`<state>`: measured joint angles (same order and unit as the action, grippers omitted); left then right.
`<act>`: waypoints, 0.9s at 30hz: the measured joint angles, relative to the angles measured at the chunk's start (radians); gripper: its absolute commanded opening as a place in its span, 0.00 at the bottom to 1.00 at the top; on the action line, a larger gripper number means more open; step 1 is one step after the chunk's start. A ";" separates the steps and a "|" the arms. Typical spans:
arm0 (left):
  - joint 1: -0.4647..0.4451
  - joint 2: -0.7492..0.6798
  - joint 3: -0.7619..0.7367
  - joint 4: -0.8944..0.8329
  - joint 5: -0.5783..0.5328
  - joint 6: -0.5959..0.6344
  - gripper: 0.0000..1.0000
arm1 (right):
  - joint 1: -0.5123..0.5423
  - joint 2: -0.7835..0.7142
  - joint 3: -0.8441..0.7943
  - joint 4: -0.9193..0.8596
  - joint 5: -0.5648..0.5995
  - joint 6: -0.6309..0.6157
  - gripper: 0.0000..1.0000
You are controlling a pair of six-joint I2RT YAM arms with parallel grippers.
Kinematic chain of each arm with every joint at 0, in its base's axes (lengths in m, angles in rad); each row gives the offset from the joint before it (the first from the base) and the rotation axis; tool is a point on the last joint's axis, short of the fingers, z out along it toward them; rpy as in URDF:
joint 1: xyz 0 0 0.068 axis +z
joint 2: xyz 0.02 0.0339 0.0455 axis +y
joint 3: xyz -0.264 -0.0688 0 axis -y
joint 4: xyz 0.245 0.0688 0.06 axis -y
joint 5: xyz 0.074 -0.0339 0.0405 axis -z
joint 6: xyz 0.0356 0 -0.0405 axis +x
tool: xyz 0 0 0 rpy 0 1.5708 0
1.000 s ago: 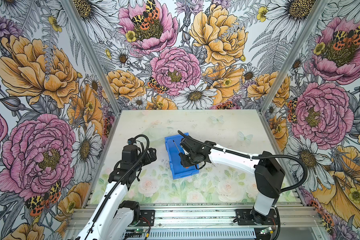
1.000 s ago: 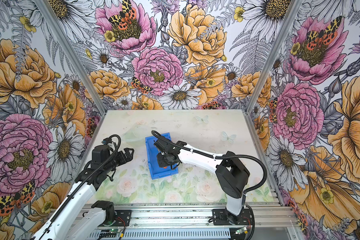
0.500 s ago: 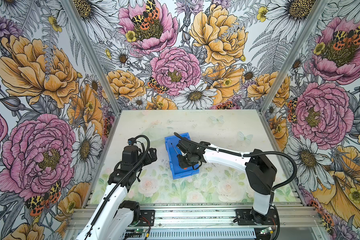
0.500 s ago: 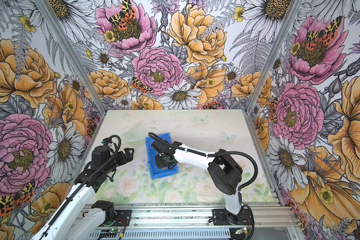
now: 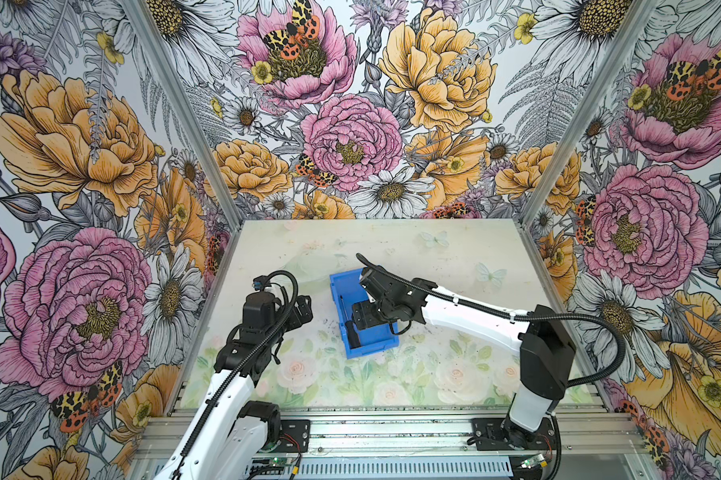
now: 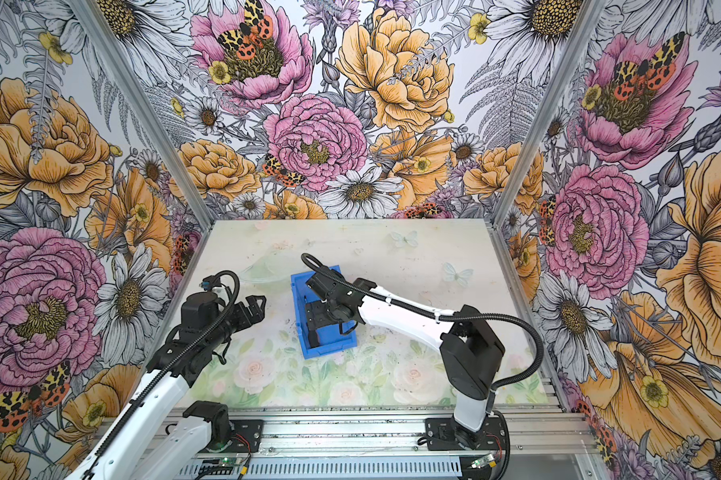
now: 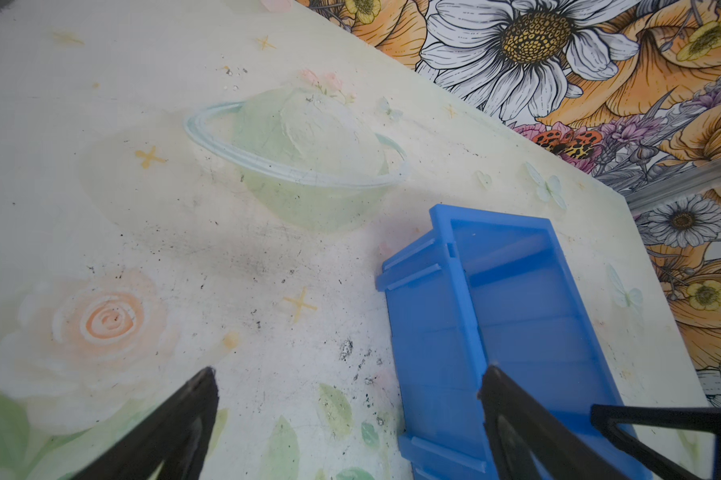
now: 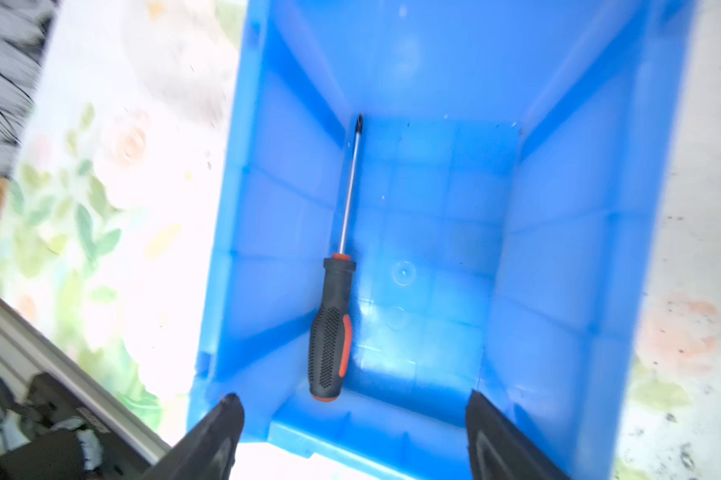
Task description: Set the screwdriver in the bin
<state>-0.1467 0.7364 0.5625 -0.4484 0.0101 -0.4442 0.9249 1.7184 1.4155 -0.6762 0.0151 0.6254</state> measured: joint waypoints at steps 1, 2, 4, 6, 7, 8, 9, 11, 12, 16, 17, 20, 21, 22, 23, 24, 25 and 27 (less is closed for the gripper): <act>0.002 -0.005 0.000 0.000 -0.007 -0.002 0.99 | -0.004 -0.041 -0.016 0.004 0.012 0.000 1.00; 0.002 -0.008 0.000 0.000 -0.016 -0.003 0.99 | -0.009 -0.078 -0.032 0.006 0.024 -0.001 1.00; 0.002 -0.014 0.000 0.000 -0.034 -0.002 0.99 | -0.031 -0.174 -0.083 0.011 0.058 -0.002 0.99; 0.001 -0.019 0.000 0.000 -0.063 -0.002 0.99 | -0.072 -0.268 -0.142 0.015 0.101 -0.001 1.00; 0.001 -0.023 0.000 -0.003 -0.094 -0.002 0.99 | -0.102 -0.320 -0.179 0.016 0.125 -0.001 1.00; 0.001 -0.028 0.000 -0.008 -0.124 -0.002 0.99 | -0.129 -0.361 -0.207 0.014 0.148 -0.001 1.00; 0.002 -0.036 0.000 -0.016 -0.168 -0.002 0.99 | -0.170 -0.413 -0.245 0.016 0.172 -0.001 1.00; 0.010 -0.055 0.000 -0.028 -0.250 -0.002 0.99 | -0.256 -0.514 -0.317 0.013 0.216 -0.002 0.99; 0.016 -0.068 0.000 -0.029 -0.291 -0.002 0.99 | -0.314 -0.571 -0.359 0.014 0.236 -0.006 1.00; 0.048 -0.113 -0.010 -0.010 -0.388 0.018 0.99 | -0.494 -0.752 -0.488 0.012 0.349 -0.014 0.99; 0.054 -0.122 -0.019 0.003 -0.399 0.032 0.99 | -0.523 -0.790 -0.522 0.015 0.391 -0.017 0.99; 0.060 -0.136 -0.064 0.039 -0.412 0.103 0.99 | -0.584 -0.880 -0.636 0.050 0.488 -0.078 0.99; 0.060 -0.145 -0.089 0.056 -0.401 0.141 0.99 | -0.605 -0.902 -0.682 0.085 0.498 -0.123 0.99; 0.060 -0.158 -0.114 0.070 -0.386 0.175 0.99 | -0.620 -0.918 -0.726 0.116 0.501 -0.167 1.00; 0.060 -0.179 -0.147 0.089 -0.365 0.213 0.99 | -0.632 -0.929 -0.772 0.149 0.498 -0.222 0.99; 0.060 -0.207 -0.180 0.106 -0.345 0.245 0.99 | -0.641 -0.934 -0.812 0.185 0.488 -0.271 1.00; 0.060 -0.237 -0.209 0.116 -0.329 0.268 0.99 | -0.648 -0.936 -0.845 0.213 0.479 -0.315 1.00; 0.060 -0.318 -0.276 0.140 -0.305 0.306 0.99 | -0.671 -0.934 -0.903 0.267 0.452 -0.391 0.99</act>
<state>-0.0864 0.4183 0.2863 -0.3084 -0.2951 -0.1383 0.2539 0.7841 0.5129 -0.4091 0.4675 0.2340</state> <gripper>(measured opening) 0.986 0.995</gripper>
